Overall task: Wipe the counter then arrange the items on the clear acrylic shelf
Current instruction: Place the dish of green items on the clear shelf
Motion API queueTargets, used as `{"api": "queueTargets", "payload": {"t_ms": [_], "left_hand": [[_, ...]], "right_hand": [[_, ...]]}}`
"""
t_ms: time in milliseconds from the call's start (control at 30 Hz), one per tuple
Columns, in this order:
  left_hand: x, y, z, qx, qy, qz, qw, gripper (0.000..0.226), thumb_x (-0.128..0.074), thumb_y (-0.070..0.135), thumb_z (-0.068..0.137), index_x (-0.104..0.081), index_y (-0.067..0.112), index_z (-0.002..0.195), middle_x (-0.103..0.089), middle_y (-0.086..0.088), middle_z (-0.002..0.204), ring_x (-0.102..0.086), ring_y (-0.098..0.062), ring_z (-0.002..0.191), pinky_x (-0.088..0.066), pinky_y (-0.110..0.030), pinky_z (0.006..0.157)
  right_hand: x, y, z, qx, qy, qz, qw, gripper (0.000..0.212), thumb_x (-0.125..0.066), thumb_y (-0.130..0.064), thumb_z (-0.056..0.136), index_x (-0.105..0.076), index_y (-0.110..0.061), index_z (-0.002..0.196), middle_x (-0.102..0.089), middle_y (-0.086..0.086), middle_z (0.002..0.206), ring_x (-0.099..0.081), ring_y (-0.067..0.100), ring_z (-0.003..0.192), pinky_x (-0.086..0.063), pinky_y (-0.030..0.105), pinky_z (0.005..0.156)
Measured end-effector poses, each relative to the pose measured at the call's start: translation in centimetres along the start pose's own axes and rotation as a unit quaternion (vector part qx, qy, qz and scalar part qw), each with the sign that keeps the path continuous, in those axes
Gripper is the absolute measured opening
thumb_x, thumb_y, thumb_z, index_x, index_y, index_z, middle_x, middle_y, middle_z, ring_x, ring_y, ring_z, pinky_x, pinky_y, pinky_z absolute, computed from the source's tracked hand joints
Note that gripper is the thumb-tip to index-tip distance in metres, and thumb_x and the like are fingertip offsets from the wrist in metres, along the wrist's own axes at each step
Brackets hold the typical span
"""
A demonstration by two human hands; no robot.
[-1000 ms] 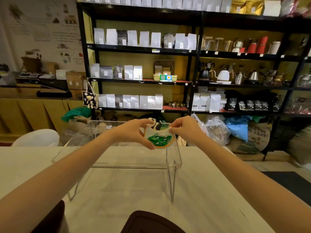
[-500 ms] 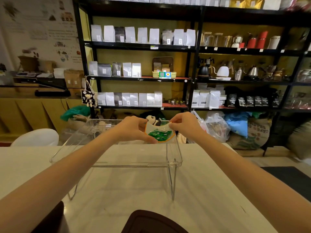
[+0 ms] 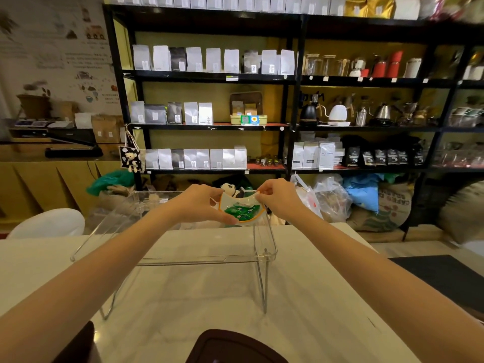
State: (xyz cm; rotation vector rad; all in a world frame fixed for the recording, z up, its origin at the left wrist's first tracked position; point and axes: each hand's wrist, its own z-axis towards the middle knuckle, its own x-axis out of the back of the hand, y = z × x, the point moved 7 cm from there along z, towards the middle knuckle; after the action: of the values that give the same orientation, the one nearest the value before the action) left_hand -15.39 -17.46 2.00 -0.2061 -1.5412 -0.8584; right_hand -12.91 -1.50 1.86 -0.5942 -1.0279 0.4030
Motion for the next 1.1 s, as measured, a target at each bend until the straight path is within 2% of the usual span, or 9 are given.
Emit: {"api": "queueTargets", "payload": {"t_ms": [133, 200, 267, 400, 567, 767, 900, 1000, 1100], "left_hand": [[-0.3, 0.0, -0.1, 0.004, -0.018, 0.051, 0.999, 0.073, -0.065, 0.048, 0.075, -0.04, 0.019, 0.137, -0.054, -0.002, 0.135, -0.049, -0.019, 0.12, -0.041, -0.031, 0.096], [-0.3, 0.2, -0.4, 0.003, -0.02, 0.064, 0.998, 0.074, -0.063, 0.049, 0.076, -0.037, 0.019, 0.139, -0.052, -0.004, 0.136, -0.048, -0.02, 0.12, -0.04, -0.034, 0.098], [-0.2, 0.6, -0.8, -0.005, -0.014, 0.082, 0.997, 0.067, -0.06, 0.049, 0.079, -0.041, 0.019, 0.136, -0.053, -0.005, 0.132, -0.049, -0.02, 0.116, -0.043, -0.036, 0.098], [-0.8, 1.6, -2.4, -0.018, -0.004, 0.203, 0.979, 0.07, -0.043, 0.054, 0.086, -0.025, 0.018, 0.143, -0.039, -0.006, 0.145, -0.037, -0.022, 0.131, -0.039, -0.038, 0.106], [-0.9, 2.6, -4.7, -0.021, 0.051, 0.282, 0.958, 0.069, -0.03, 0.055, 0.09, -0.007, 0.021, 0.146, -0.018, -0.008, 0.156, -0.018, -0.024, 0.143, -0.026, -0.042, 0.114], [-1.6, 3.5, -9.0, -0.043, 0.08, 0.275, 0.957, 0.069, -0.02, 0.059, 0.089, -0.007, 0.024, 0.146, -0.011, -0.004, 0.158, -0.012, -0.02, 0.145, -0.019, -0.039, 0.116], [-2.6, 4.1, -13.4, -0.079, 0.094, 0.248, 0.961, 0.103, 0.017, 0.08, 0.058, -0.005, 0.031, 0.146, -0.001, 0.002, 0.159, -0.007, -0.016, 0.146, -0.014, -0.036, 0.118], [-4.1, 4.4, -16.5, -0.091, 0.067, 0.186, 0.976, 0.093, 0.008, 0.079, 0.062, -0.003, 0.037, 0.145, 0.004, 0.01, 0.158, 0.005, -0.005, 0.143, 0.0, -0.024, 0.112], [-5.9, 4.3, -19.0, -0.059, 0.004, 0.112, 0.992, 0.094, -0.011, 0.083, 0.06, -0.002, 0.041, 0.143, 0.011, 0.014, 0.156, 0.012, -0.003, 0.142, 0.005, -0.024, 0.109]], "right_hand": [[-0.1, -0.4, -1.0, 0.002, -0.076, -0.032, 0.997, 0.029, -0.056, -0.017, 0.088, -0.063, -0.003, 0.112, -0.068, 0.014, 0.106, -0.061, 0.016, 0.075, -0.051, 0.025, 0.065], [0.3, -0.8, -2.2, 0.006, -0.11, -0.048, 0.993, 0.029, -0.053, -0.018, 0.09, -0.063, -0.004, 0.113, -0.068, 0.01, 0.101, -0.05, 0.005, 0.06, -0.041, 0.015, 0.051], [1.3, -1.1, -3.7, 0.008, -0.114, -0.034, 0.993, 0.03, -0.049, -0.019, 0.092, -0.061, -0.007, 0.116, -0.067, 0.01, 0.106, -0.045, 0.001, 0.059, -0.037, 0.011, 0.047], [3.5, -2.1, -8.0, 0.043, -0.094, -0.054, 0.993, 0.033, -0.041, -0.025, 0.095, -0.059, -0.011, 0.119, -0.064, 0.007, 0.106, -0.057, 0.016, 0.087, -0.04, 0.022, 0.07], [3.7, -2.2, -14.4, 0.101, -0.091, -0.114, 0.984, 0.045, -0.034, -0.038, 0.095, -0.041, -0.02, 0.136, -0.046, -0.002, 0.14, -0.034, 0.016, 0.132, -0.026, 0.031, 0.109], [2.2, -2.3, -21.5, 0.094, -0.134, -0.024, 0.986, 0.053, -0.028, -0.051, 0.092, -0.03, -0.028, 0.14, -0.032, -0.011, 0.149, -0.021, 0.003, 0.136, -0.012, 0.024, 0.113], [1.8, -2.7, -25.2, 0.081, -0.175, 0.017, 0.981, 0.07, -0.021, -0.067, 0.077, -0.023, -0.036, 0.14, -0.03, -0.015, 0.147, -0.024, -0.006, 0.124, -0.017, 0.023, 0.11], [1.3, -2.9, -27.0, 0.07, -0.2, 0.042, 0.976, 0.084, -0.024, -0.076, 0.066, -0.017, -0.039, 0.141, -0.03, -0.016, 0.148, -0.029, -0.001, 0.127, -0.024, 0.027, 0.109], [0.5, -3.2, -28.3, 0.075, -0.217, 0.052, 0.972, 0.093, -0.034, -0.078, 0.062, -0.012, -0.037, 0.142, -0.03, -0.013, 0.149, -0.031, 0.006, 0.133, -0.031, 0.035, 0.111]]}}
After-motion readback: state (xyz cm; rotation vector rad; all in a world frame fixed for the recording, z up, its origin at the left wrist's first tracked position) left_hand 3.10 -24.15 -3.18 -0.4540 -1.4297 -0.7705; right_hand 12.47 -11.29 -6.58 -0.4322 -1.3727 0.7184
